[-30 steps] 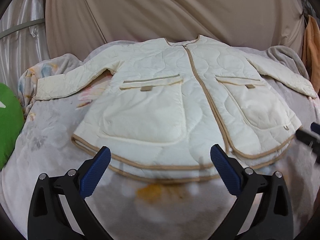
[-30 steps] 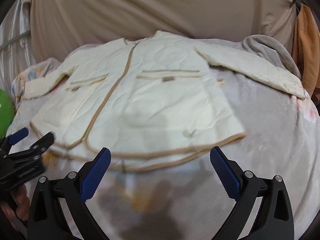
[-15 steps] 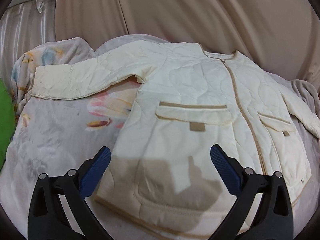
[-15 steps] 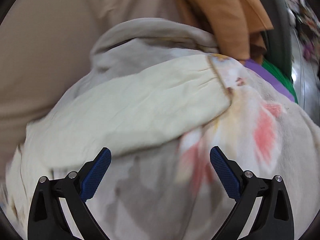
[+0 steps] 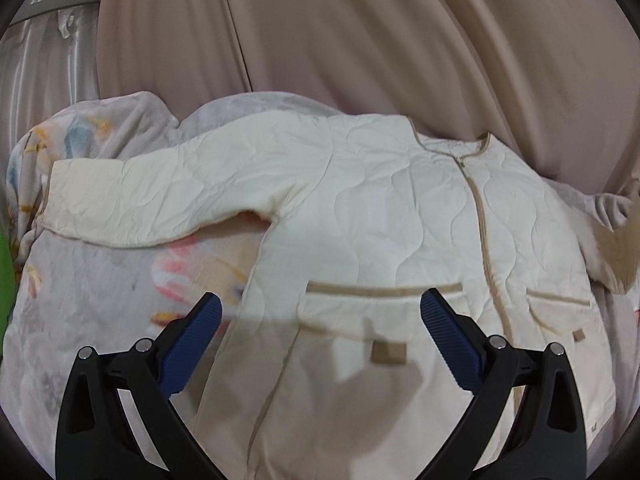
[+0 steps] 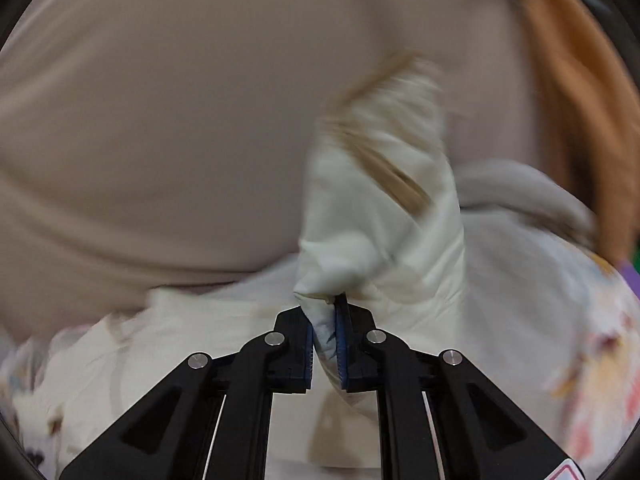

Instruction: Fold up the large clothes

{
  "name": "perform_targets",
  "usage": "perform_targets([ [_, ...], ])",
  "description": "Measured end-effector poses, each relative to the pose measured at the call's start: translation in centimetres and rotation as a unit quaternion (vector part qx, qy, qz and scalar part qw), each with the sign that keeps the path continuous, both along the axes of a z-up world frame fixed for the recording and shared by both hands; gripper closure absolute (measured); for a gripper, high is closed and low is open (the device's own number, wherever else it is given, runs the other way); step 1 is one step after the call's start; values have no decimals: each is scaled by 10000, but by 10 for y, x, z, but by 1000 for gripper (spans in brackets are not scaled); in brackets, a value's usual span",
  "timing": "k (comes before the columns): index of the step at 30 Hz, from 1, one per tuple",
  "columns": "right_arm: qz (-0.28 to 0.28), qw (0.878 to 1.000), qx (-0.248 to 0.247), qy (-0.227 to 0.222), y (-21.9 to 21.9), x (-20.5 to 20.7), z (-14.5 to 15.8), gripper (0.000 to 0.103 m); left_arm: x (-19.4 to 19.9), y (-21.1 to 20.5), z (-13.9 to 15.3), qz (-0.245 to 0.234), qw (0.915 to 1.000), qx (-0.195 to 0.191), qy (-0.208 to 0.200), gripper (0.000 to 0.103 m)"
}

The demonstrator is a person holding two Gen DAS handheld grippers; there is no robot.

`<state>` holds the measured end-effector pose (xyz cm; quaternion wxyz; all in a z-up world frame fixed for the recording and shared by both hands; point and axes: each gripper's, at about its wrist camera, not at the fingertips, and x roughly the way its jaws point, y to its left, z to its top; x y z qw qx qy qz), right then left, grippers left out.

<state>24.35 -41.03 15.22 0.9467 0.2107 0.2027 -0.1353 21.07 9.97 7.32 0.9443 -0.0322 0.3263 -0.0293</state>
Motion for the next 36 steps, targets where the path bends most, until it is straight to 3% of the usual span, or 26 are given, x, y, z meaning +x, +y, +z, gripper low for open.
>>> perform_targets([
  [4,1501,9881,-335,6,127,75,12,93,20,-7,11,-213,9993,-296,17,5],
  [8,2493,9657,-544,477,233,128,-25,87,46,-14,17,-398,9980,-494,-13,5],
  [10,2857,9523,-651,850,272,144,-51,75,64,-17,13,-510,9966,-635,146,5],
  [11,2972,9467,-743,996,287,142,-62,64,76,-19,8,-506,9959,-699,289,5],
  [13,3150,9379,-957,1096,301,133,-71,62,95,-23,-2,-646,9925,-866,574,5],
  [14,3222,9351,-1034,1050,299,123,-69,60,105,-26,-8,-682,9909,-921,706,5],
  [17,3140,9417,-973,721,265,83,-55,40,127,-34,-25,-807,9855,-1105,1001,6],
  [20,2734,9561,-748,743,214,48,-55,40,143,-47,-40,-1009,9762,-1389,1326,7],
  [21,2546,9616,-631,806,191,38,-57,40,147,-52,-44,-1054,9740,-1430,1403,15],
  [23,2047,9733,-395,957,148,16,-67,39,152,-61,-50,-1149,9709,-1436,1533,41],
  [24,1831,9772,-139,1064,124,5,-75,39,155,-67,-50,-1240,9692,-1417,1589,63],
  [25,1694,9790,122,1128,106,-2,-81,40,157,-70,-50,-1288,9682,-1413,1611,79],
  [27,1542,9781,721,1198,76,-14,-96,47,159,-70,-39,-1221,9729,-1350,1422,93],
  [31,1536,9735,1197,1200,57,-19,-111,48,152,-44,2,-930,9851,-1287,663,95],
  [34,1636,9672,1512,1222,51,-3,-119,48,158,-28,6,-697,9889,-1170,590,95],
  [36,1538,9650,1692,1281,51,15,-129,48,167,-26,-11,-569,9909,-932,782,95],
])
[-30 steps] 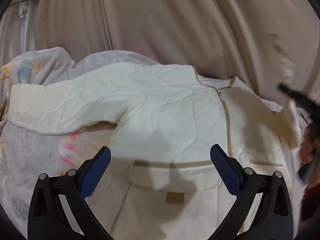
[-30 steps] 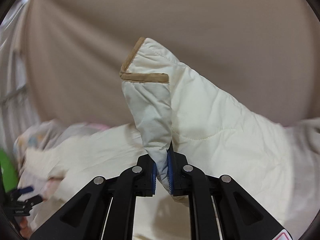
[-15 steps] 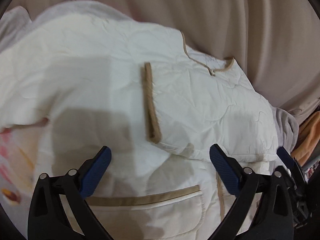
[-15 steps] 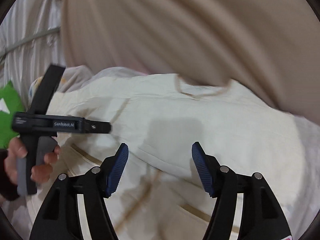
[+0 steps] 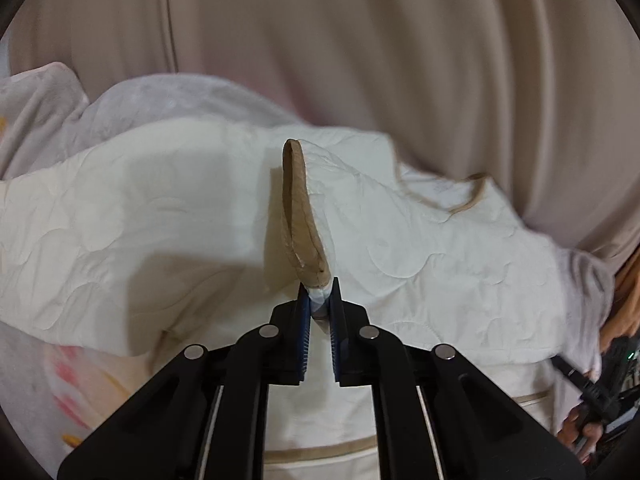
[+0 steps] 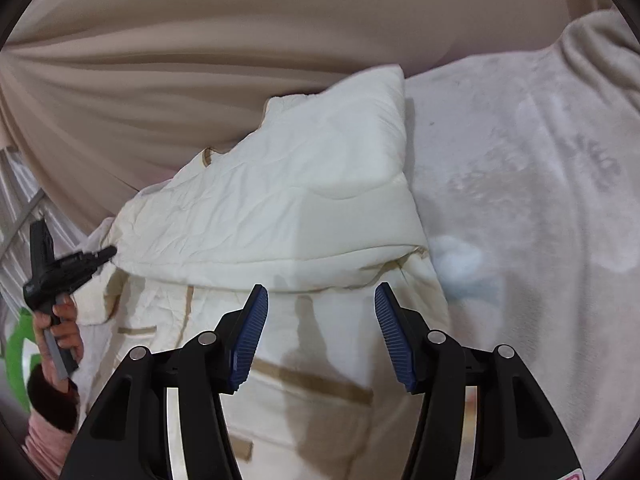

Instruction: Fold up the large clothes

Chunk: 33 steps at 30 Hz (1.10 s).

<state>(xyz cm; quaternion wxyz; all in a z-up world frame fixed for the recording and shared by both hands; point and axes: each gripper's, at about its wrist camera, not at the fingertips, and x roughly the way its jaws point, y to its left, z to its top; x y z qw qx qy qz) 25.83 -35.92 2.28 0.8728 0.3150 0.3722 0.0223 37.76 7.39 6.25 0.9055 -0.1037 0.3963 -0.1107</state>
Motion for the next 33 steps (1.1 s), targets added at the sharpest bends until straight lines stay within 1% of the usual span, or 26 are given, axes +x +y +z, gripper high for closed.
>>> perform_targets([
  [1,-65,10000,47,7,-2,6,0,48,3,3,-8,6,9999,48,98,95],
  [2,-161,9998,105,-64,-4,11,3,52,5,1,-19,19,9998,90,202,95],
  [3,-242,9995,145,-146,-5,12,5,71,6,0,-27,38,9996,111,268,95],
  [4,-355,9988,192,-292,-8,11,11,85,4,3,-32,30,9995,113,284,95],
  [5,-436,9972,269,-545,-9,5,19,92,4,1,-36,17,9995,116,284,95],
  [6,-499,9954,190,-794,-8,-1,27,94,3,-1,-39,-17,9996,106,280,95],
  [7,-516,9946,23,-895,-6,-6,31,94,2,-4,-41,-48,9995,103,281,95],
  [8,-521,9944,-286,-872,-2,-5,32,95,2,-6,-45,-81,9995,152,279,95],
  [9,-462,9954,-677,-494,1,2,22,95,2,-11,-49,-92,9993,262,262,95],
  [10,-330,9952,-922,-22,4,15,10,95,2,-16,-53,-112,9989,377,243,94],
  [11,-222,9944,-974,357,5,23,-4,95,1,-21,-56,-139,9985,496,206,94],
  [12,-214,9950,-897,393,3,21,-8,94,-1,-21,-57,-130,9980,605,156,94],
  [13,-225,9949,-914,364,4,19,-3,94,-2,-21,-57,-133,9976,674,111,93],
  [15,-323,9943,-995,219,4,7,18,89,-4,-25,-57,-160,9969,774,44,92],
  [17,-446,9943,-958,120,5,-1,35,88,-6,-26,-57,-171,9966,809,-13,92],
  [19,-608,9924,-1067,-118,7,-13,57,87,-7,-27,-57,-147,9963,842,-63,92],
  [22,-657,9831,-1683,-298,27,1,86,83,-10,-29,-57,-91,9951,970,-156,92],
  [23,-636,9796,-1878,-321,35,11,90,80,-11,-31,-56,-83,9943,1043,-181,92],
  [25,-638,9745,-2145,-175,46,32,85,80,-12,-31,-56,-72,9937,1095,-207,91],
  [26,-683,9723,-2234,45,47,42,77,80,-14,-30,-56,-72,9939,1083,-212,90],
  [28,-705,9746,-2066,502,39,48,57,80,-15,-27,-56,-89,9945,1019,-208,89],
  [29,-699,9750,-2006,648,34,46,45,80,-16,-25,-56,-107,9950,971,-211,89],
  [30,-668,9753,-1965,753,28,39,34,83,-15,-24,-56,-114,9953,941,-211,88],
  [31,-589,9773,-1871,799,20,30,24,83,-15,-25,-57,-128,9953,936,-214,87],
  [32,-632,9754,-1900,918,13,21,16,83,-14,-27,-57,-126,9948,980,-228,87],
  [33,-863,9644,-2199,1188,7,13,10,82,-14,-29,-57,-121,9944,1027,-241,87],
])
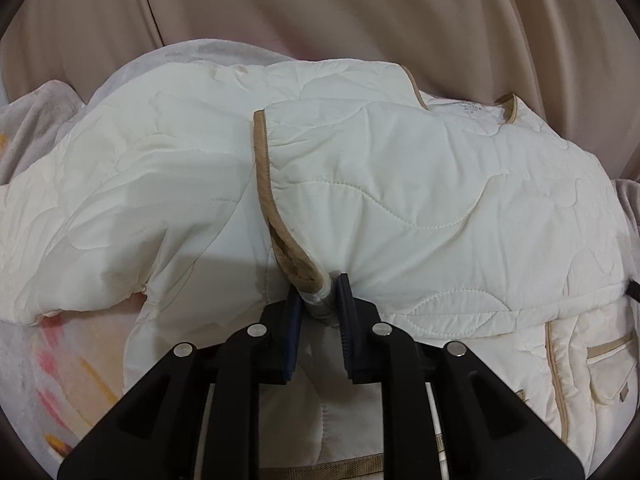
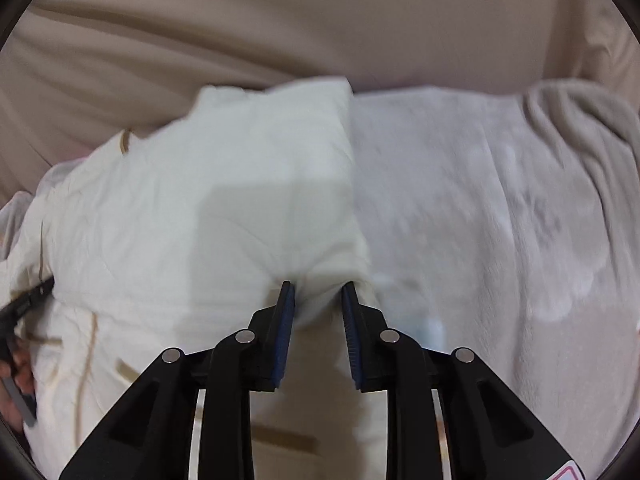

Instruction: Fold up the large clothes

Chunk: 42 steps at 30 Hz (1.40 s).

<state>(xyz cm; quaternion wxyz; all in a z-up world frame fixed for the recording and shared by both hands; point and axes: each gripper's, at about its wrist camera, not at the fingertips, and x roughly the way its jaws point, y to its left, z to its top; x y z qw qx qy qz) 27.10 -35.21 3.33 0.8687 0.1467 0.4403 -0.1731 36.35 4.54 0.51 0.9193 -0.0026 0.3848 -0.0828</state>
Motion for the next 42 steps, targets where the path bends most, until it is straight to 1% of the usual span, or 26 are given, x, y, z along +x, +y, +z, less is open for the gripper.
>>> perform_targets([
  [2,-200,9996,-203,-38,-11,-16,1,79,0,-3,-1,10,10000,82,-22,87],
  [4,-210,9984,65,-525,-17,-24,20,79,0,-5,-1,23,9999,139,-36,86],
  [5,-95,9962,217,-834,-15,-21,35,79,0,-6,-2,31,9998,179,-45,86],
  [7,302,9910,211,-1288,1,-3,65,79,0,-8,-2,43,9996,265,-62,86],
  [10,1043,9813,105,-1612,32,48,88,79,-1,-9,-3,56,9995,298,-77,85],
  [12,1272,9802,181,-1504,48,85,82,79,-1,-7,-2,50,9997,222,-69,85],
  [14,1302,9842,238,-1177,49,124,60,81,0,-4,-2,39,9999,130,-60,85],
  [15,1118,9894,76,-919,41,140,42,87,0,-3,-2,35,9999,91,-59,85],
  [16,913,9933,-39,-710,33,145,28,87,0,-2,-2,25,10000,64,-61,83],
  [18,499,9962,-12,-710,5,144,11,88,0,-2,-2,-63,10000,-17,-66,75],
  [20,-32,9976,-58,-696,-16,125,14,87,0,-2,-1,-69,9999,-26,-74,73],
  [22,41,9969,-16,-781,-23,96,27,86,-1,1,-1,-61,9999,-115,-82,68],
  [23,118,9967,-39,-805,-23,81,33,80,-3,4,1,-55,9997,-209,-87,65],
  [25,449,9966,28,-689,-18,41,41,74,-13,17,7,-47,9988,-482,-4,48],
  [26,675,9953,160,-671,-14,15,44,67,-25,27,11,-39,9977,-668,72,40],
  [27,861,9937,309,-651,-12,-10,44,53,-37,37,15,-27,9970,-772,106,28],
  [28,974,9925,420,-603,-12,-33,42,47,-52,48,18,-4,9965,-821,130,22],
  [29,1090,9912,566,-503,-11,-60,38,41,-72,60,20,6,9964,-833,184,20],
  [33,1411,9781,1530,-40,6,-145,11,37,-139,105,5,91,9926,-962,728,14],
  [36,1647,9697,1802,66,39,-175,-7,37,-179,130,-17,155,9806,-1496,1259,15],
  [37,1697,9701,1733,80,45,-180,-7,37,-190,132,-16,151,9816,-1517,1153,20],
  [38,1700,9735,1527,79,55,-181,-8,36,-200,130,-13,146,9842,-1369,1112,25],
  [39,1684,9760,1380,79,62,-180,-8,43,-205,128,-12,95,9846,-1324,1140,43],
  [40,1673,9772,1309,36,68,-178,-6,55,-210,125,-10,41,9845,-1315,1160,63],
  [41,1616,9781,1312,-25,71,-184,-4,90,-215,122,-7,29,9863,-1221,1112,73],
  [42,1498,9795,1340,-127,71,-186,3,94,-219,119,-3,-13,9883,-1120,1039,83],
])
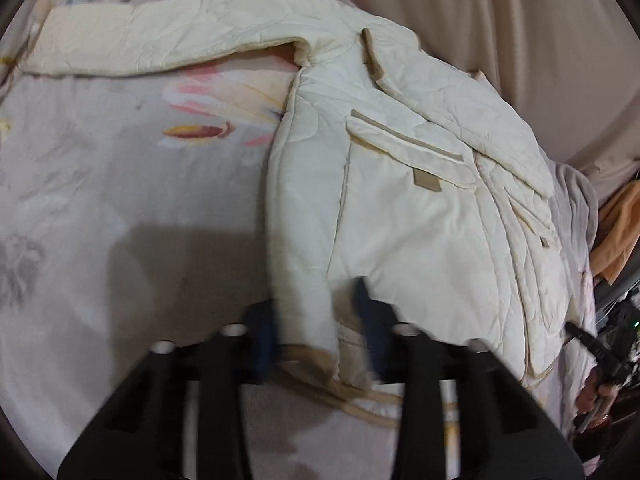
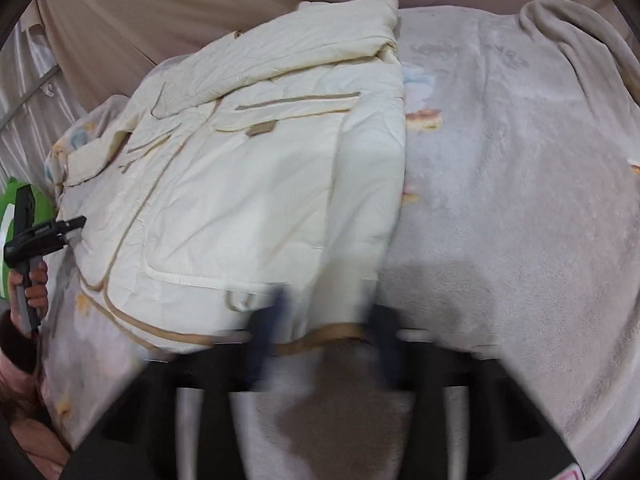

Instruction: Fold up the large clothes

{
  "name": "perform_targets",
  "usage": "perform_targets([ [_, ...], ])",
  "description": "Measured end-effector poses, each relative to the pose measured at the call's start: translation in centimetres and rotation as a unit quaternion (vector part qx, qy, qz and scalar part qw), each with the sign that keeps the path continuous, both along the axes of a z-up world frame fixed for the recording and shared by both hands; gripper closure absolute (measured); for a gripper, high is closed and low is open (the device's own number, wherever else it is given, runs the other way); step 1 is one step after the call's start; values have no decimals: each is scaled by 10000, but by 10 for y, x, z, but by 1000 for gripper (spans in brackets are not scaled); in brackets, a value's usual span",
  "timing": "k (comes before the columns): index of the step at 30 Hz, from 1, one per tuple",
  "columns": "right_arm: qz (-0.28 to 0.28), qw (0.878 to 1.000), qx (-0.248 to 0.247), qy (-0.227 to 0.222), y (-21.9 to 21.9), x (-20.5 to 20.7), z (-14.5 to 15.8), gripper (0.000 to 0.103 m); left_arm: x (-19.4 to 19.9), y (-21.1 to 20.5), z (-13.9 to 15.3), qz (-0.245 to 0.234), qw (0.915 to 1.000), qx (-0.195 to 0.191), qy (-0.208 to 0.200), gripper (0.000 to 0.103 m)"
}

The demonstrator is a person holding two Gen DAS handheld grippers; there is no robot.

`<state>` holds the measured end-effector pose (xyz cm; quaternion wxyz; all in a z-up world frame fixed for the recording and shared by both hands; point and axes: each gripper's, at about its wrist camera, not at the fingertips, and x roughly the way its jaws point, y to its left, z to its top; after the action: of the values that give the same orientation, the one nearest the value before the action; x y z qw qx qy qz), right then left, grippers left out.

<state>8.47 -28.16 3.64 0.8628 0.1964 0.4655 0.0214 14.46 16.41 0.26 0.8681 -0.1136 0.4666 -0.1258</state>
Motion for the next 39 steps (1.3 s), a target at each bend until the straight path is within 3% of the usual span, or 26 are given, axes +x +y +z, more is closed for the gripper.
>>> perform_targets([
  [1,-73,9999,65,-115,-2,-7,8,95,-5,-1,3,9,9999,72,-76,91],
  [3,-200,9990,55,-404,-8,-31,28,97,-20,-1,14,-52,9998,93,-196,94],
  [6,-312,9977,10,-601,-16,-73,51,97,-50,5,21,-334,9994,-128,-41,94],
  [8,-378,9982,-130,-447,-18,-105,51,97,-79,4,18,-546,9984,-103,111,94],
  [11,-523,9982,-203,225,-20,-148,21,97,-116,8,-4,-678,9962,-251,489,88],
  [13,-506,9961,-386,612,-18,-165,0,95,-129,21,-6,-488,9966,-512,420,80],
  [15,-621,9943,-605,627,-21,-168,5,86,-125,43,10,-116,9958,-892,161,78],
  [17,-827,9926,-820,346,-28,-166,29,86,-113,69,36,320,9945,-943,-310,60],
  [18,-945,9907,-979,81,-31,-163,47,85,-104,82,50,538,9935,-832,-563,46],
  [20,-1019,9879,-1096,-400,-37,-149,78,77,-81,106,71,1035,9888,-462,-967,41],
  [21,-1019,9879,-1096,-400,-37,-149,78,77,-66,115,79,1203,9861,-350,-1091,38],
  [23,-995,9857,-1078,-831,-39,-130,102,77,-25,141,86,1646,9787,-165,-1216,35],
  [25,-760,9857,-977,-1143,-31,-95,116,77,16,169,83,2029,9732,-10,-1079,35],
  [28,-387,9869,-972,-1225,-10,-48,116,77,78,208,70,2554,9630,154,-843,35],
  [32,69,9905,-862,-1069,31,19,101,77,127,256,42,3357,9404,158,-515,35],
  [35,255,9915,-818,-984,52,46,88,77,148,279,25,3586,9328,-192,-301,43],
  [39,403,9927,-727,-876,64,64,63,71,165,284,26,3517,9355,-233,-247,93],
])
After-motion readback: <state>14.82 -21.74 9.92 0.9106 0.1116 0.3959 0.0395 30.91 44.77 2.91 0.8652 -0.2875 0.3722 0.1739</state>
